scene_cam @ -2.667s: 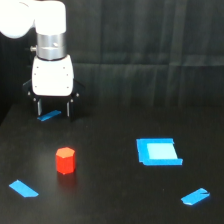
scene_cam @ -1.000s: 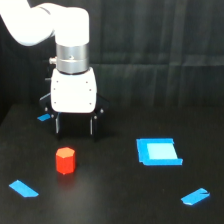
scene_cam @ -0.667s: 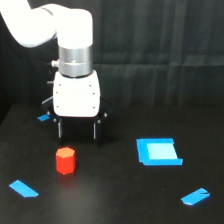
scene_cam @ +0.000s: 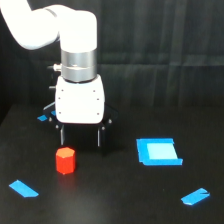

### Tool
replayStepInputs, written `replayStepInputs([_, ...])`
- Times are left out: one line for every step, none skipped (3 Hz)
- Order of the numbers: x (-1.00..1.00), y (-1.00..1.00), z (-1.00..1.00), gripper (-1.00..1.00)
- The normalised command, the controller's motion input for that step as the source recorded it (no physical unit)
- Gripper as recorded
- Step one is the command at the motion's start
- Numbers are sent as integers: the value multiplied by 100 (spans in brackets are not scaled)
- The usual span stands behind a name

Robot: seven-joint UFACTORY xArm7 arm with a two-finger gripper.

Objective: Pick up the red object from the table

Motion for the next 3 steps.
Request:
replayStepInputs([-4,-71,8,100])
replayStepInputs([5,-55,-5,81])
replayStepInputs([-5,-54,-6,76])
